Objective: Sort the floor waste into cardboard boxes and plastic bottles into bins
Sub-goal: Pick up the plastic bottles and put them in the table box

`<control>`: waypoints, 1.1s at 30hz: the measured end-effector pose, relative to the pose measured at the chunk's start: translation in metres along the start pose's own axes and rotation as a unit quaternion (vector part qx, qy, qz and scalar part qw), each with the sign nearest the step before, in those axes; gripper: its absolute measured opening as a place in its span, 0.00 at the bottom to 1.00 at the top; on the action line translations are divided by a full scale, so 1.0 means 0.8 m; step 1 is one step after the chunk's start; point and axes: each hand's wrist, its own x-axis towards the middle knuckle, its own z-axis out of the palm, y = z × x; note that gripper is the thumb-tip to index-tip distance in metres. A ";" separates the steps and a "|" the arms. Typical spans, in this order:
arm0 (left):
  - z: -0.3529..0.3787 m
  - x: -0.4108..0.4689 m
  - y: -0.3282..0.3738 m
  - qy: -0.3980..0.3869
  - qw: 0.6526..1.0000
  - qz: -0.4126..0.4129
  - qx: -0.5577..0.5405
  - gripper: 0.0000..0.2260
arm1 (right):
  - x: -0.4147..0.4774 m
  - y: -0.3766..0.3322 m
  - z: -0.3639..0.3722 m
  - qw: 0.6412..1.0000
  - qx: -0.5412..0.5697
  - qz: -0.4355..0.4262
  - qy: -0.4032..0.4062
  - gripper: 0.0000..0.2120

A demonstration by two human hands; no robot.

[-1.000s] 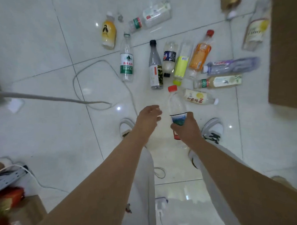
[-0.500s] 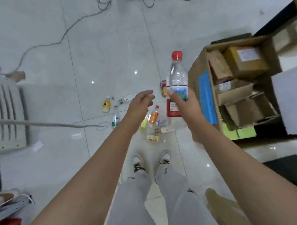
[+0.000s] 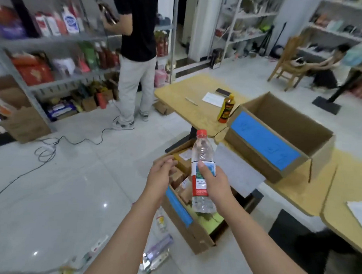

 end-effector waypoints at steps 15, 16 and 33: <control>0.343 0.012 0.006 -0.100 0.993 -0.047 0.045 0.12 | 0.066 -0.011 -0.355 0.997 0.002 -0.003 0.075 0.15; 0.370 0.015 0.000 -0.098 0.992 -0.065 0.047 0.12 | 0.079 -0.008 -0.380 0.997 0.013 0.021 0.070 0.14; 0.564 0.085 -0.034 -0.133 0.972 -0.161 0.110 0.29 | 0.344 -0.006 -0.495 0.969 -0.196 -0.140 0.056 0.35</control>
